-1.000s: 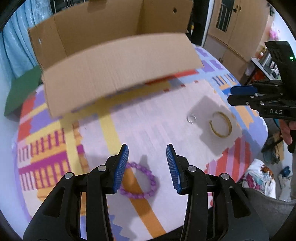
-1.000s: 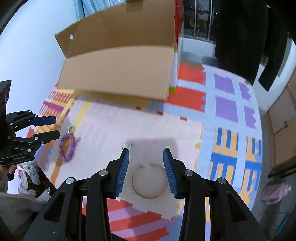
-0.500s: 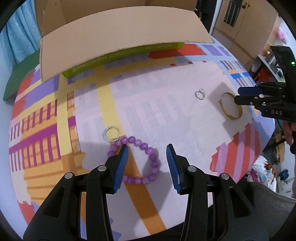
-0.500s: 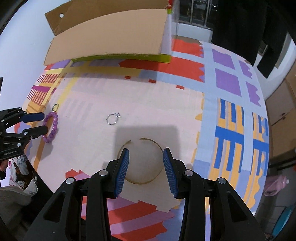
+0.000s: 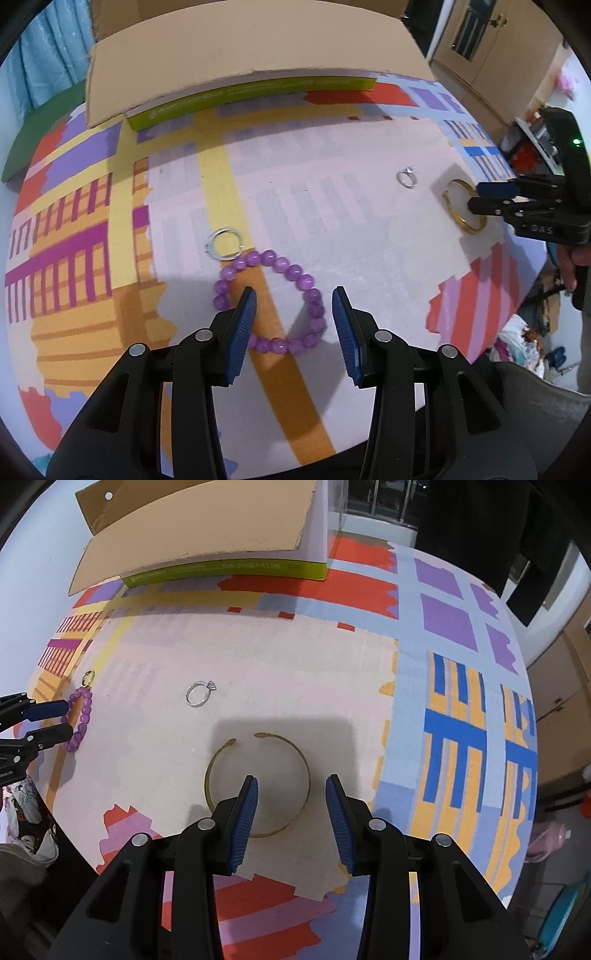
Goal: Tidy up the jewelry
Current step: 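Grasp purple bead bracelet with left gripper while right gripper grasps gold open bangle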
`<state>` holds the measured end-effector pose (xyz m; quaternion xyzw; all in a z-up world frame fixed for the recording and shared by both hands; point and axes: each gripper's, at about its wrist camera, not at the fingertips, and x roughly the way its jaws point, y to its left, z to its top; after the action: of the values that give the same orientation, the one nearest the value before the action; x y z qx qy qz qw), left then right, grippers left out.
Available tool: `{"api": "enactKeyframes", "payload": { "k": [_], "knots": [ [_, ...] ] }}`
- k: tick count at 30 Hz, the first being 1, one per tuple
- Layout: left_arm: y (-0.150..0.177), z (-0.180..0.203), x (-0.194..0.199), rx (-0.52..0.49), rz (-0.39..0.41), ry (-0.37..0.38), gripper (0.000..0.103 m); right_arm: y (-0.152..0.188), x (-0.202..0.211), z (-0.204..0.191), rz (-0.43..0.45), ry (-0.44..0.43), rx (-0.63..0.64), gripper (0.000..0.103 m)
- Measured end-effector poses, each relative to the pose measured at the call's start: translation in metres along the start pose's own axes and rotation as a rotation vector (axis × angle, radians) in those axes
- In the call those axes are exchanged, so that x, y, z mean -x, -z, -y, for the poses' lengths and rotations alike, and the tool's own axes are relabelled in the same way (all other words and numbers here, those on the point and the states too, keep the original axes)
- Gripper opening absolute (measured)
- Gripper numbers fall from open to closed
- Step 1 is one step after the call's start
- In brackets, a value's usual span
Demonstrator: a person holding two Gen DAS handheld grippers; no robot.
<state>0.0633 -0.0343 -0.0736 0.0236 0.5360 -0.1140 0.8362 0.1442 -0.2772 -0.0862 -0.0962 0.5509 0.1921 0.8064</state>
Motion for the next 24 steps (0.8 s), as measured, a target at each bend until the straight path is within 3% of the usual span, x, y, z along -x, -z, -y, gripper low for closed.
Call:
{"api": "enactKeyframes", "payload": {
  "k": [5, 13, 19, 21, 24],
  "knots": [
    [-0.002, 0.010, -0.005, -0.027, -0.013, 0.008, 0.040, 0.001, -0.001, 0.002, 0.001, -0.005, -0.007, 0.038],
    [0.001, 0.018, -0.015, -0.054, -0.013, -0.009, 0.029, 0.004, -0.002, -0.008, 0.014, 0.047, 0.045, 0.036],
    [0.006, 0.021, -0.015, -0.088, 0.021, -0.062, 0.016, 0.006, -0.001, -0.010, 0.030, 0.034, 0.048, 0.026],
    [0.008, 0.021, -0.014, -0.107, 0.032, -0.069, 0.011, 0.007, -0.001, -0.012, 0.030, 0.021, 0.046, 0.013],
    [0.011, 0.023, -0.014, -0.126, 0.055, -0.068, 0.009, 0.007, -0.001, -0.013, 0.029, 0.011, 0.045, 0.004]
  ]
}}
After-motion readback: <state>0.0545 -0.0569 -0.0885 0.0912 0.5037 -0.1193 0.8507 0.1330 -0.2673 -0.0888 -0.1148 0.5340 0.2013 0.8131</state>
